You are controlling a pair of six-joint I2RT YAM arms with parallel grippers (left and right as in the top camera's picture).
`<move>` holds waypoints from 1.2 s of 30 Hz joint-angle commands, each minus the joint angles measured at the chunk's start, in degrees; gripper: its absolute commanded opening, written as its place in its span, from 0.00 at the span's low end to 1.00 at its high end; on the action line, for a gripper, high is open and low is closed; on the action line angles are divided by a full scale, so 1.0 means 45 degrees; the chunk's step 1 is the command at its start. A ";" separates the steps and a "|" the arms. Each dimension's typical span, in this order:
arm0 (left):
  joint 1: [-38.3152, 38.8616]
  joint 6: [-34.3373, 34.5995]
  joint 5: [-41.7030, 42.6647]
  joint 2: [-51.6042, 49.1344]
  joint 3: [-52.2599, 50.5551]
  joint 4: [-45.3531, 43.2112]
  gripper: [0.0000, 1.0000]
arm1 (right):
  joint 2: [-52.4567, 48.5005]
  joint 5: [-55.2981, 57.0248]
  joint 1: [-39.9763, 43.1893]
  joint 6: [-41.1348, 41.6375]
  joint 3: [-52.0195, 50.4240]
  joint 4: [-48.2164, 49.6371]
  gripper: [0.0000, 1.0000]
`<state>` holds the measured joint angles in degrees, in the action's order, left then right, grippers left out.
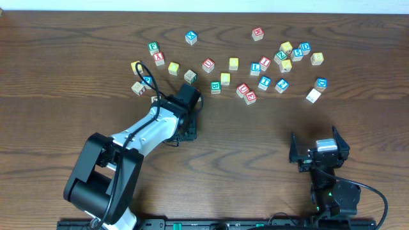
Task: Spell out ROBOT
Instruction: 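Lower the R block onto the clear table and open the left gripper, then move the left gripper to the yellow O block near the pile's back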
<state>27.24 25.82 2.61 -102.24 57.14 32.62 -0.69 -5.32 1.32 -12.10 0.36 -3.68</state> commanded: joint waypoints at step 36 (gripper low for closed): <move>0.0034 -0.0782 -0.0097 0.3711 0.3881 0.3929 0.83 | 0.0068 0.0053 0.0039 0.0204 -0.0010 -0.0068 0.99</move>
<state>27.44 22.63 2.68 -87.09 73.45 49.82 -0.69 -5.32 1.32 -12.10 0.36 -3.68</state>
